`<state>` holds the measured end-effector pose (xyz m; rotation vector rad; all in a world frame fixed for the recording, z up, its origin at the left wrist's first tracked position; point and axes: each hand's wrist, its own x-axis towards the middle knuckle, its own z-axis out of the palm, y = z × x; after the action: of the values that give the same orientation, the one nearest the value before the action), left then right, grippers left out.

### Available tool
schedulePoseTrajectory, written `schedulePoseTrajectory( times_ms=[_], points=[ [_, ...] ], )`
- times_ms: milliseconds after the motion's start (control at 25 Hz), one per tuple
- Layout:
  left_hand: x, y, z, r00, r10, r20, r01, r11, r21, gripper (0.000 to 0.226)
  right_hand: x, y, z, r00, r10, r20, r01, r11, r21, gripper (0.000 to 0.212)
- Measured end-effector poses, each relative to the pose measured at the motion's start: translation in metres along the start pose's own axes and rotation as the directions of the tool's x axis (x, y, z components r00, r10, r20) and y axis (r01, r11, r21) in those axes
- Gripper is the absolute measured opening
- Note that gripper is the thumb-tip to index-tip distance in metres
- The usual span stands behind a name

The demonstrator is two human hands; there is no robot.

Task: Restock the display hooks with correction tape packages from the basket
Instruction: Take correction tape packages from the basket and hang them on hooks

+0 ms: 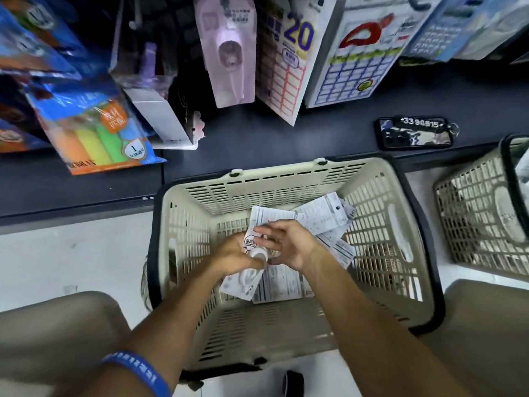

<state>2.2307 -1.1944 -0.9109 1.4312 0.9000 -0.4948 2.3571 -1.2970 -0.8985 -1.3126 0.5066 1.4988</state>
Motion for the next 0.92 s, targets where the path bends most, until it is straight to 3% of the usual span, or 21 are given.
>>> schedulePoseTrajectory(
  times_ms=[40, 80, 120, 160, 200, 240, 320, 400, 440, 560, 600, 680, 760, 840, 920],
  points=[
    [0.003, -0.003, 0.004, 0.995, -0.001, -0.100, 0.001, 1.000, 0.003, 0.041, 0.003, 0.005, -0.001, 0.996, -0.054, -0.077, 0.050, 0.997, -0.062, 0.013],
    [0.006, -0.006, 0.004, 0.985, -0.016, -0.173, 0.016, 1.000, -0.003, 0.042, 0.007, 0.012, -0.009, 0.967, -0.178, -0.182, 0.121, 0.951, -0.284, 0.020],
    [0.008, -0.011, 0.002, 0.975, -0.041, -0.219, 0.043, 0.999, 0.005, 0.039, 0.008, 0.018, -0.021, 0.919, -0.345, -0.190, 0.142, 0.739, -0.658, 0.030],
    [0.008, -0.015, -0.001, 0.968, -0.071, -0.240, 0.077, 0.997, 0.018, 0.034, 0.008, 0.026, -0.034, 0.916, -0.396, -0.068, 0.101, 0.389, -0.916, 0.041],
    [0.008, -0.021, -0.004, 0.963, -0.103, -0.248, 0.106, 0.994, -0.004, 0.030, 0.010, 0.034, -0.043, 0.937, -0.349, 0.031, 0.062, 0.077, -0.995, 0.051],
    [0.008, -0.025, -0.008, 0.962, -0.123, -0.244, 0.118, 0.992, -0.036, 0.028, 0.011, 0.041, -0.049, 0.959, -0.279, 0.058, 0.033, -0.095, -0.995, 0.059],
    [0.005, -0.027, -0.013, 0.964, -0.124, -0.235, 0.116, 0.992, -0.051, 0.028, 0.011, 0.047, -0.052, 0.958, -0.280, 0.070, 0.019, -0.180, -0.984, 0.052],
    [0.005, -0.026, -0.019, 0.959, -0.125, -0.255, 0.112, 0.992, -0.065, 0.031, 0.005, 0.033, -0.049, 0.922, -0.375, 0.096, 0.055, -0.119, -0.991, 0.029],
    [0.005, -0.024, -0.022, 0.953, -0.129, -0.273, 0.111, 0.991, -0.079, 0.033, 0.000, 0.024, -0.054, 0.912, -0.397, 0.103, 0.107, -0.012, -0.994, 0.019],
    [0.002, -0.020, -0.028, 0.945, -0.114, -0.307, 0.077, 0.988, -0.131, 0.037, -0.029, -0.009, -0.072, 0.917, -0.375, 0.138, 0.331, 0.519, -0.788, 0.027],
    [0.000, -0.018, -0.028, 0.947, -0.111, -0.301, 0.067, 0.986, -0.151, 0.037, -0.035, -0.016, -0.074, 0.911, -0.374, 0.173, 0.382, 0.606, -0.698, 0.033],
    [-0.003, -0.016, -0.027, 0.967, -0.113, -0.228, 0.082, 0.987, -0.140, 0.030, -0.039, -0.021, -0.065, 0.894, -0.393, 0.216, 0.439, 0.665, -0.605, 0.040],
    [-0.007, -0.016, -0.022, 0.986, -0.162, -0.035, 0.149, 0.961, -0.233, 0.027, -0.032, -0.014, -0.046, 0.887, -0.408, 0.218, 0.458, 0.706, -0.540, 0.045],
    [-0.012, -0.017, -0.019, 0.977, -0.182, 0.113, 0.213, 0.880, -0.424, 0.033, -0.023, 0.001, -0.028, 0.877, -0.426, 0.223, 0.475, 0.693, -0.543, 0.050],
    [-0.013, -0.018, -0.018, 0.971, -0.186, 0.151, 0.233, 0.878, -0.418, 0.047, -0.013, 0.016, -0.021, 0.866, -0.441, 0.235, 0.485, 0.630, -0.606, 0.048]
  ],
)
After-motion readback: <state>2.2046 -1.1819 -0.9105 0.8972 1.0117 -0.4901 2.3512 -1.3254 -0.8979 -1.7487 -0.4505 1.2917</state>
